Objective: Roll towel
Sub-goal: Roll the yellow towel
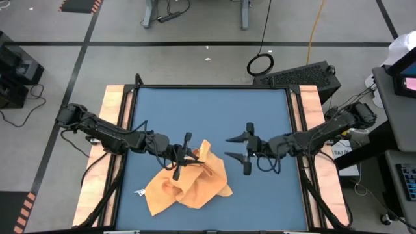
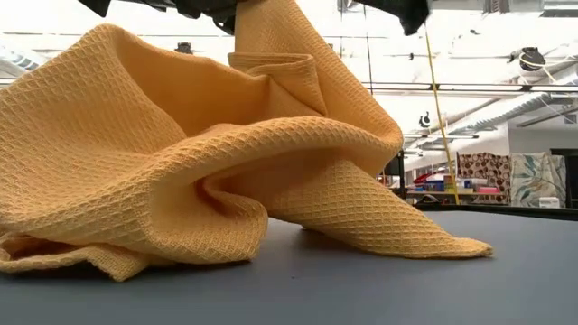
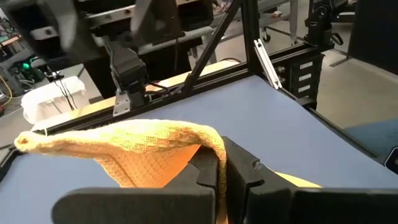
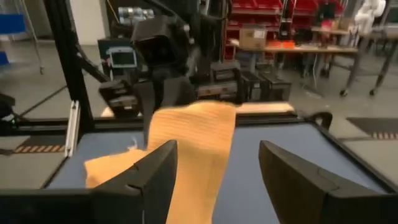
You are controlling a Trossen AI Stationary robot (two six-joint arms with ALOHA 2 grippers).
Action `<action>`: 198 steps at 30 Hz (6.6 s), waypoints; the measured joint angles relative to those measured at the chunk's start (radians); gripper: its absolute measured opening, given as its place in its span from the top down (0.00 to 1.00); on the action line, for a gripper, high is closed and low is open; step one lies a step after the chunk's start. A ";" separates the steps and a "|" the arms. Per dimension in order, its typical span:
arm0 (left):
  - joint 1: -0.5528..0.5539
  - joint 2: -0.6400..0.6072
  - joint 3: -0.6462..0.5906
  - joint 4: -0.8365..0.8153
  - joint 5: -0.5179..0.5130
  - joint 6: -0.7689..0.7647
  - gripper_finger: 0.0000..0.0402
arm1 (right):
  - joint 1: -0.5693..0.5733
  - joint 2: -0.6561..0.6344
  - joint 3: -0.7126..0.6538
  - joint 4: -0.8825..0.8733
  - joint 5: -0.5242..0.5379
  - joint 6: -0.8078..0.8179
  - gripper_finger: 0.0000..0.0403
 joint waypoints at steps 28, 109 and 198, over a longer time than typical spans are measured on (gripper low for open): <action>0.000 0.054 0.000 -0.035 -0.004 -0.006 0.98 | -0.300 0.301 0.048 0.262 -0.544 0.077 0.29; -0.102 0.114 -0.139 -0.130 -0.197 -0.455 0.54 | 0.067 -0.035 0.048 -0.322 -0.020 0.032 1.00; -0.078 0.128 -0.212 0.104 -0.226 -0.386 0.65 | 0.096 -0.080 0.042 -0.393 0.236 0.006 1.00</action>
